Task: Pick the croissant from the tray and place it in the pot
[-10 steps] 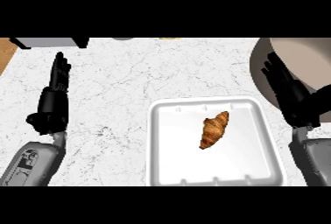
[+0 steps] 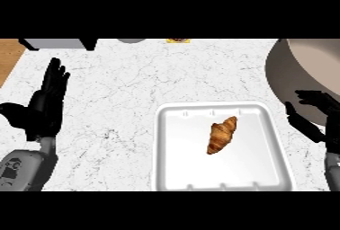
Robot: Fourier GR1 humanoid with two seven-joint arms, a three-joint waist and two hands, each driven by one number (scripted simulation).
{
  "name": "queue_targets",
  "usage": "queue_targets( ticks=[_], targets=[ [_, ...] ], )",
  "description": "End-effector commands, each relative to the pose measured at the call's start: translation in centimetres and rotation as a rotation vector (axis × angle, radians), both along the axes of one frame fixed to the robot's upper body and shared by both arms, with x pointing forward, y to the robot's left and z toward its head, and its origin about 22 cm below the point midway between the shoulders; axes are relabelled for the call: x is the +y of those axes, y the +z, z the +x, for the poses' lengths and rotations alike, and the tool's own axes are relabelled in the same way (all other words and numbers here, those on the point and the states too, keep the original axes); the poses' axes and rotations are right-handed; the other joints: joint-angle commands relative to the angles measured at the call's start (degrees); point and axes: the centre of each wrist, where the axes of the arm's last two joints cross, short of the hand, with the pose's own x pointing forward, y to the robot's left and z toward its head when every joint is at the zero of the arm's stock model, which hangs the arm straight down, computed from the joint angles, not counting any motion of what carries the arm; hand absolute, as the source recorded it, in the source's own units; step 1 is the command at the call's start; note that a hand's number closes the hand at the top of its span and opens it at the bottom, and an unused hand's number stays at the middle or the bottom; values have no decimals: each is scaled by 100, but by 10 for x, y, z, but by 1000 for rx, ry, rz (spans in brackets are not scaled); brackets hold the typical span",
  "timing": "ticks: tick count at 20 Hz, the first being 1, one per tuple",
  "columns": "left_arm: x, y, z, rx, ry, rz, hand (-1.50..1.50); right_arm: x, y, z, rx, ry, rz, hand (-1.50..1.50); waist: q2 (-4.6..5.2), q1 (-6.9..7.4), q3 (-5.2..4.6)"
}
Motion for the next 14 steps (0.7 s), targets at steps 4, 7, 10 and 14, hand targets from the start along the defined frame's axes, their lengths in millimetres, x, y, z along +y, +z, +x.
queue_targets(
  ticks=[4,7,10,14],
  targets=[
    [4,16,0,97,-30,-62,0,30,-48,-28,-239,-63,-45,-150,-36,-1,29],
    [20,1,-14,86,-22,-72,0,30,-38,-40,-239,-8,-99,-150,-36,6,22],
    [-11,16,-11,91,-6,-67,0,37,-6,-61,-117,79,-115,-150,-52,-43,19],
    [17,7,-12,71,-25,-61,0,43,14,-57,112,184,-185,-150,-35,-17,2]
  ],
)
